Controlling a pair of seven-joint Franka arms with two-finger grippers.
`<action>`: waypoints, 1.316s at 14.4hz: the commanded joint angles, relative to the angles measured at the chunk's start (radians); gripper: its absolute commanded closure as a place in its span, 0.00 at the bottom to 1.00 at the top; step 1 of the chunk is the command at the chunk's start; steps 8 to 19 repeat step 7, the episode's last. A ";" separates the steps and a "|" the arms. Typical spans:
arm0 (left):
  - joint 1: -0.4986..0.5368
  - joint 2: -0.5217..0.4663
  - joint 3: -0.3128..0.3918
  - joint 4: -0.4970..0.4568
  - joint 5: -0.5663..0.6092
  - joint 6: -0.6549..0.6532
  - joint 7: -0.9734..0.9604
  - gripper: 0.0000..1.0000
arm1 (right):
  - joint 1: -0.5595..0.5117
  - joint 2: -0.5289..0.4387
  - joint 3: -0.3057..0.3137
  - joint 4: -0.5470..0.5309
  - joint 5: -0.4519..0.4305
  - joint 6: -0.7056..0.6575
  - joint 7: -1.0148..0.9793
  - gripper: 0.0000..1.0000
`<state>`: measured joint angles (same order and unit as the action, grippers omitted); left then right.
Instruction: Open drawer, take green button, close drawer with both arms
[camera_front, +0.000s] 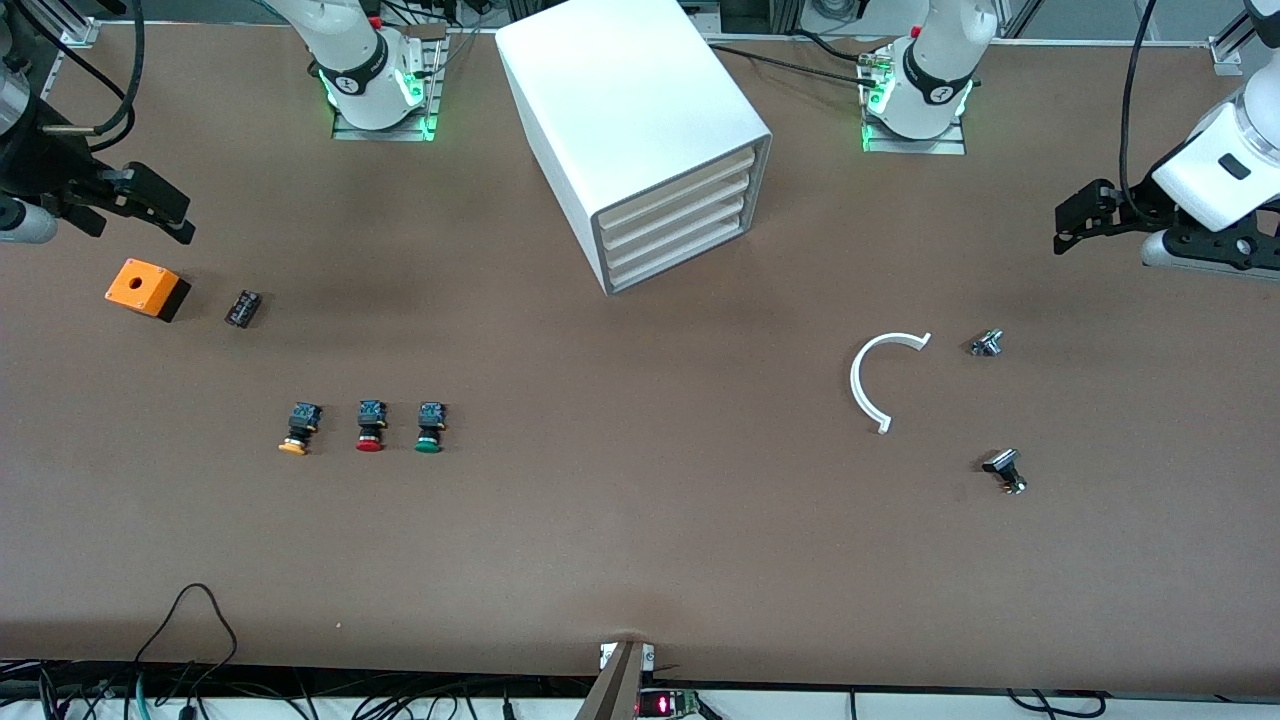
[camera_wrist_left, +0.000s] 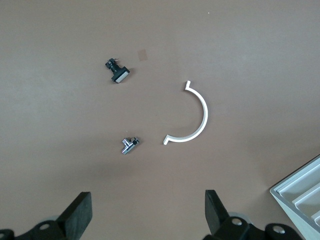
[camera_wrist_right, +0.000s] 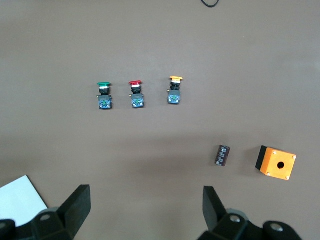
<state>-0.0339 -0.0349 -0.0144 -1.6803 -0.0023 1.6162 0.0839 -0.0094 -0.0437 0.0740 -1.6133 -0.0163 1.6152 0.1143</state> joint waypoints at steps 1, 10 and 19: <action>-0.008 -0.020 0.010 -0.018 -0.001 -0.012 -0.009 0.01 | -0.006 -0.012 0.001 -0.002 0.004 0.003 -0.048 0.01; -0.006 -0.017 0.011 -0.016 -0.002 -0.012 -0.007 0.01 | -0.006 -0.008 0.003 0.000 0.002 0.003 -0.036 0.01; -0.006 -0.017 0.011 -0.016 -0.002 -0.012 -0.007 0.01 | -0.006 -0.008 0.003 0.000 0.002 0.003 -0.036 0.01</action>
